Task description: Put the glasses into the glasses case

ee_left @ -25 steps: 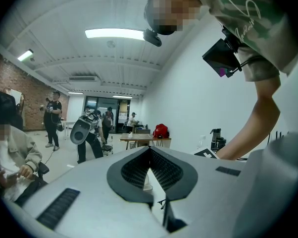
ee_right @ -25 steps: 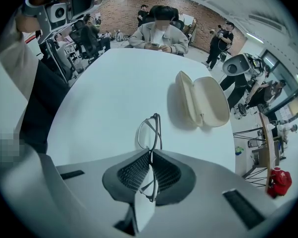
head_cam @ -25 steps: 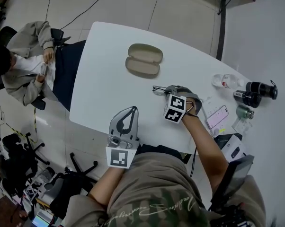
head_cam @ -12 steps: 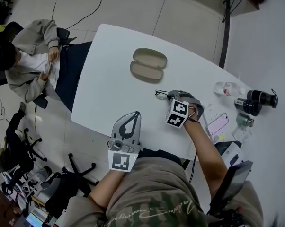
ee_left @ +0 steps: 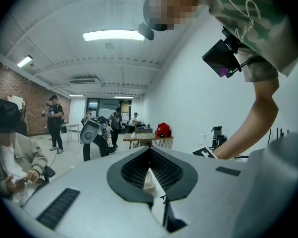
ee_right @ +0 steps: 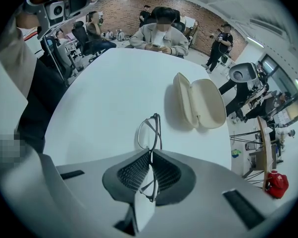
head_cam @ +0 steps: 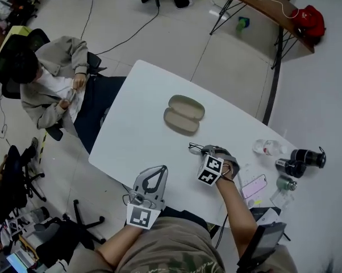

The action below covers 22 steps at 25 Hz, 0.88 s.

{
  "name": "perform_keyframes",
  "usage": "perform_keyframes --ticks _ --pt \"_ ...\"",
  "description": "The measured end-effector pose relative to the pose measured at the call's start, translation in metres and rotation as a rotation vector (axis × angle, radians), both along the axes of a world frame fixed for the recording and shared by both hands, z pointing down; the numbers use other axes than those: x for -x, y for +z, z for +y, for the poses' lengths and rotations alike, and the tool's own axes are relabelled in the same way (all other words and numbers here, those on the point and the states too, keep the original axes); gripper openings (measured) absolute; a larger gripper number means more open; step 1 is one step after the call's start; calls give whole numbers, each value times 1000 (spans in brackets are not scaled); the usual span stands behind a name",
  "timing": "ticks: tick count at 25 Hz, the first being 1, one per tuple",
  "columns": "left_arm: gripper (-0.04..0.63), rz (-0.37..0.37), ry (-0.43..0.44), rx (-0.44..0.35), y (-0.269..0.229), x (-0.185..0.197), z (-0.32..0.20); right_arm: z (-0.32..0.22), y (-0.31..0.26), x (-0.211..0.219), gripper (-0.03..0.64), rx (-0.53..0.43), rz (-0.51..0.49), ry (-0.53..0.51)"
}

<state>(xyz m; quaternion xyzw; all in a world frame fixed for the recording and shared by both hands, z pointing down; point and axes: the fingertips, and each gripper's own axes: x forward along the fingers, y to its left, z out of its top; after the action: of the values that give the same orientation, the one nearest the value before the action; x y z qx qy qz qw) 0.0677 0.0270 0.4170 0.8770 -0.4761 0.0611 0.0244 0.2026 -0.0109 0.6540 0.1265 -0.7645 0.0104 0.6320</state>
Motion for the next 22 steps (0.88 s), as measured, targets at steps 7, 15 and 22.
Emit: perform_keyframes --ticks 7,15,22 --pt "6 -34 25 -49 -14 3 8 2 -4 -2 31 -16 12 -4" --pt "6 -1 42 -87 -23 -11 2 -1 2 -17 31 -20 30 -13" --pt "6 13 63 -125 -24 -8 6 -2 0 -28 31 -36 37 20"
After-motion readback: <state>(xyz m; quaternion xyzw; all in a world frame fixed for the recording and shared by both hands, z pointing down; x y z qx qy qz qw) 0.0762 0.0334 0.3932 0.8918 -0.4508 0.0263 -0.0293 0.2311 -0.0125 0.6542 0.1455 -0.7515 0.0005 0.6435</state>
